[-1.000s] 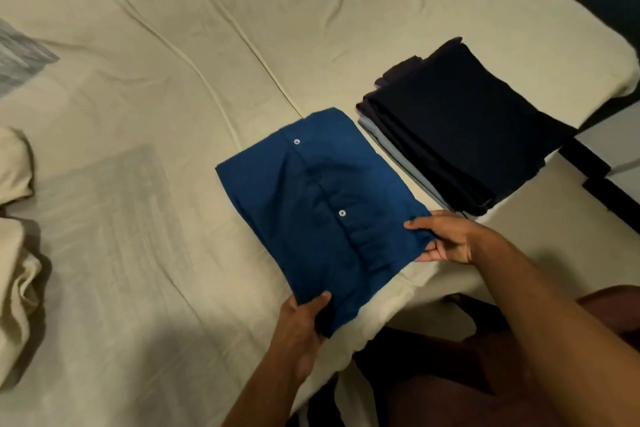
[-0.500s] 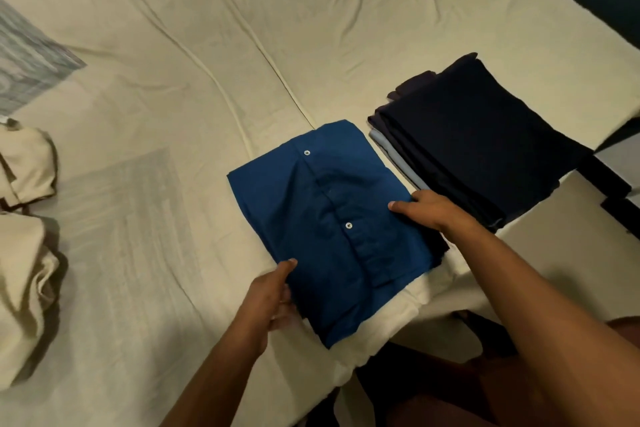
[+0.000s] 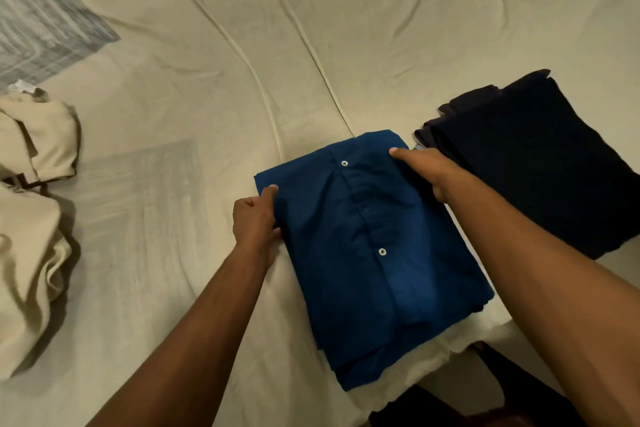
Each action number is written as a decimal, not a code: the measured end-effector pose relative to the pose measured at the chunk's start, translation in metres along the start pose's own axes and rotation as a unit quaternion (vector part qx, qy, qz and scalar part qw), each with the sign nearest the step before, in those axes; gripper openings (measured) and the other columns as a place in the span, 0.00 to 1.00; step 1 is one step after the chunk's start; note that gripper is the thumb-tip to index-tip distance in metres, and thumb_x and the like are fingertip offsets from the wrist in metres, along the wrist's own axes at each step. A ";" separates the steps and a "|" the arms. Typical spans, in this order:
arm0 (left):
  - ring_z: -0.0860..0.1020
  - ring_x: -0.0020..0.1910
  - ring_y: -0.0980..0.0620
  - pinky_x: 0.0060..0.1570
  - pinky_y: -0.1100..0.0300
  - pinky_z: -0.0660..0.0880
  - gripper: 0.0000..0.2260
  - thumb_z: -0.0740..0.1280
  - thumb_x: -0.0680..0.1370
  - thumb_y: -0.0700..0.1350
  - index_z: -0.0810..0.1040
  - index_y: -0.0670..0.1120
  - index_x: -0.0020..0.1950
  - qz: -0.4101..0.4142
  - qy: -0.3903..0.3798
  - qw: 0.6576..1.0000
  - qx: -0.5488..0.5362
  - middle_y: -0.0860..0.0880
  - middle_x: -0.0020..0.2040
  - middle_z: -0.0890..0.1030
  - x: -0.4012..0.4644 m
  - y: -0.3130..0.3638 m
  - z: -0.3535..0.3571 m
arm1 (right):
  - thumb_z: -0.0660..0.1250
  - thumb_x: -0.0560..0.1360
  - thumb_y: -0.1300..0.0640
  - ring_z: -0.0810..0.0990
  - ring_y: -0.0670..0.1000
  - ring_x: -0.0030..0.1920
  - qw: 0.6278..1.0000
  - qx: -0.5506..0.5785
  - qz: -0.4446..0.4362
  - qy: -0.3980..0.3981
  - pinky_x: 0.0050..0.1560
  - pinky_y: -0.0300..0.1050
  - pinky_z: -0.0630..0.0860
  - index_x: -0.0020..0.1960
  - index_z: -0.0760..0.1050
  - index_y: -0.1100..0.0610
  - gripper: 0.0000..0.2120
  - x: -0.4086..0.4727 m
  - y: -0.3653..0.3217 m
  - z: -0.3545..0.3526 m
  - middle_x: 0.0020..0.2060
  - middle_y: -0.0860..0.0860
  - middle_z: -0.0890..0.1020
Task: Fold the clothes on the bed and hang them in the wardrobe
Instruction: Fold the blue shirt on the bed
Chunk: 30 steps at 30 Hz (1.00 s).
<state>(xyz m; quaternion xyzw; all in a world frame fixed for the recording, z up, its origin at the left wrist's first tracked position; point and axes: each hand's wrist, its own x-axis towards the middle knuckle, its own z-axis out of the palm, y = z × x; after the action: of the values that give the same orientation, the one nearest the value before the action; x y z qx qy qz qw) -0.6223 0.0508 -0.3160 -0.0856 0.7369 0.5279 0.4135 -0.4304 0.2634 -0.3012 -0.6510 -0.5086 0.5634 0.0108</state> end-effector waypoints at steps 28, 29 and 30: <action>0.51 0.81 0.46 0.77 0.38 0.48 0.29 0.47 0.83 0.62 0.57 0.51 0.81 0.503 -0.087 0.588 0.627 0.47 0.81 0.57 0.036 -0.040 0.023 | 0.44 0.81 0.39 0.49 0.56 0.80 0.769 -0.511 -0.356 0.146 0.77 0.63 0.55 0.81 0.50 0.54 0.32 -0.020 0.070 0.084 0.81 0.52 0.52; 0.50 0.81 0.47 0.77 0.38 0.45 0.30 0.46 0.82 0.64 0.55 0.52 0.81 0.483 -0.069 0.601 0.634 0.48 0.82 0.55 0.041 -0.044 0.016 | 0.43 0.82 0.37 0.48 0.55 0.81 0.769 -0.519 -0.347 0.139 0.77 0.62 0.53 0.82 0.49 0.53 0.33 -0.018 0.082 0.076 0.81 0.52 0.50; 0.47 0.81 0.48 0.77 0.38 0.43 0.31 0.45 0.82 0.65 0.53 0.54 0.82 0.466 -0.051 0.616 0.633 0.49 0.82 0.52 0.046 -0.047 0.009 | 0.42 0.82 0.36 0.47 0.55 0.81 0.768 -0.523 -0.345 0.131 0.78 0.61 0.51 0.82 0.48 0.53 0.34 -0.015 0.090 0.068 0.81 0.51 0.50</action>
<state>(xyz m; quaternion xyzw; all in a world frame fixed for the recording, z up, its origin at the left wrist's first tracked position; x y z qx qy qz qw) -0.6207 0.0520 -0.3824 0.5794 0.8069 0.0562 0.1006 -0.4199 0.1719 -0.3681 -0.4048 -0.9083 0.0776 -0.0712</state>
